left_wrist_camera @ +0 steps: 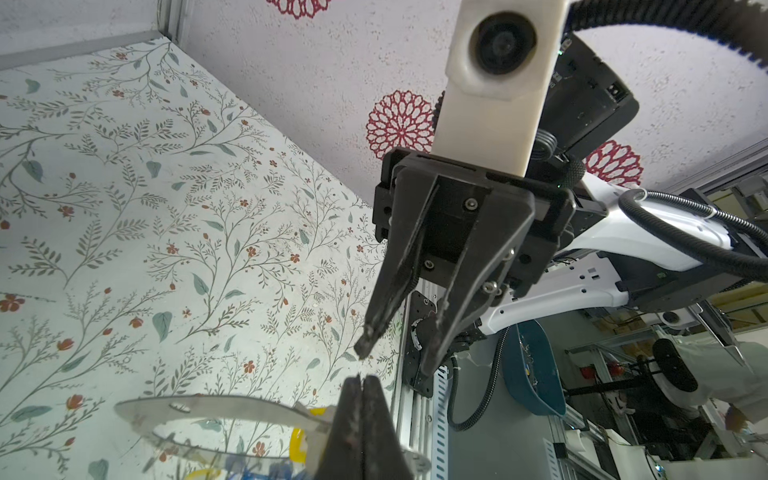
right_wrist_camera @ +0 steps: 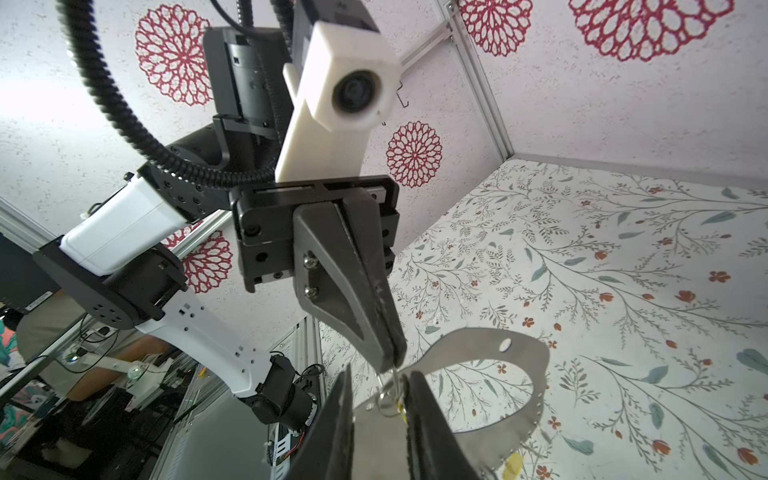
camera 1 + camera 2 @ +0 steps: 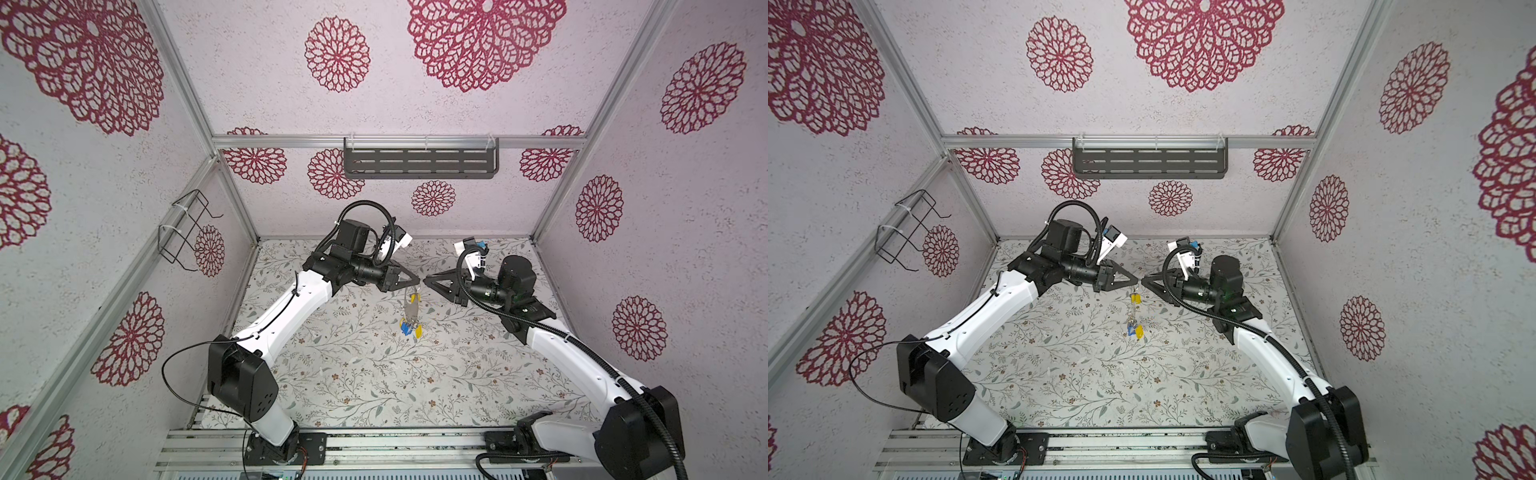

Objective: Remove the keys from the keyring

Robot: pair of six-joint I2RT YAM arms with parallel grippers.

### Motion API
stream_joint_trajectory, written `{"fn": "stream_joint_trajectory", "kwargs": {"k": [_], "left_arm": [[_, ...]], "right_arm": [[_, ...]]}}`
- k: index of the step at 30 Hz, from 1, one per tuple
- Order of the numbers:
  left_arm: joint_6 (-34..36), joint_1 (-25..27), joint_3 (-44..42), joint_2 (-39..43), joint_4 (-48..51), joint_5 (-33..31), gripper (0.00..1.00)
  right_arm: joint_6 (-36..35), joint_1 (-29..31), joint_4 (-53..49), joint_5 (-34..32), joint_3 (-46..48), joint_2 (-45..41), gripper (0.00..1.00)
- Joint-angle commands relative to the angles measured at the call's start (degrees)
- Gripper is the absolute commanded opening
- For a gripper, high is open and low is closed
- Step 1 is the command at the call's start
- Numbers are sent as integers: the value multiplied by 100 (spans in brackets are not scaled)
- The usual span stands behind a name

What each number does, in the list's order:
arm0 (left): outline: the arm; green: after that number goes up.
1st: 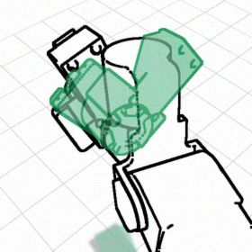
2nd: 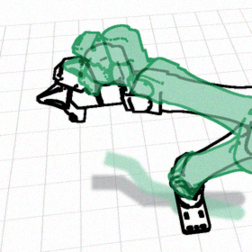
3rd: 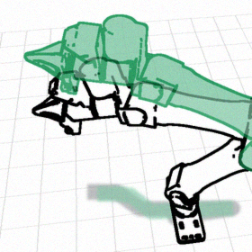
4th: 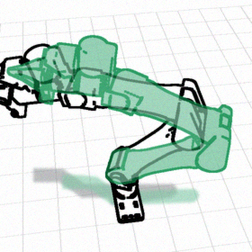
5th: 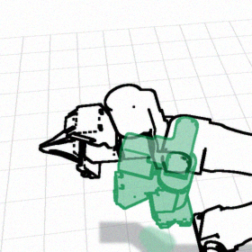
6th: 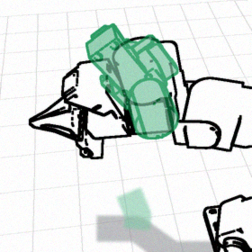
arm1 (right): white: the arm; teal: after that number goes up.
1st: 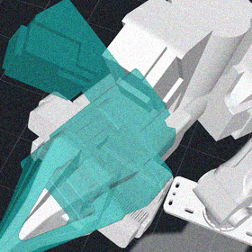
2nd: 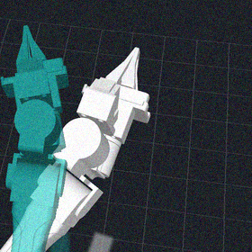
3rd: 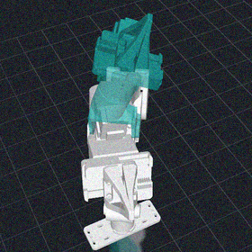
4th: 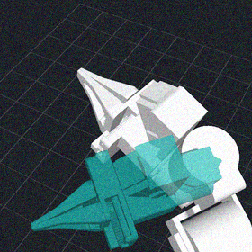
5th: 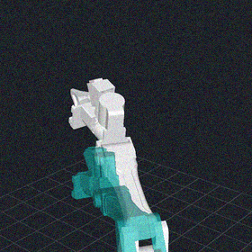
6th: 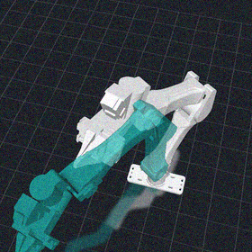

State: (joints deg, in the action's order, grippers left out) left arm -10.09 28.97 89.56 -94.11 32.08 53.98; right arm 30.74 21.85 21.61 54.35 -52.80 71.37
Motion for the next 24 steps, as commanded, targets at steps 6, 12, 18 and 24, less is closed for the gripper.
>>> {"fn": "stream_joint_trajectory", "kwargs": {"k": [6, 12, 18, 24], "left_arm": [[147, 49, 336, -29, 0, 240, 0], [112, 59, 356, -21, -43, 254, 0], [77, 87, 374, -54, -78, 239, 0], [77, 111, 386, -73, -87, 223, 0]], "right_arm": [[-191, 61, -20, 87, -155, 75, 30], [-327, -1, -199, -89, -130, 86, 33], [41, 38, 315, 53, -117, 138, 15], [182, 192, 514, 179, -152, 287, 16]]}}
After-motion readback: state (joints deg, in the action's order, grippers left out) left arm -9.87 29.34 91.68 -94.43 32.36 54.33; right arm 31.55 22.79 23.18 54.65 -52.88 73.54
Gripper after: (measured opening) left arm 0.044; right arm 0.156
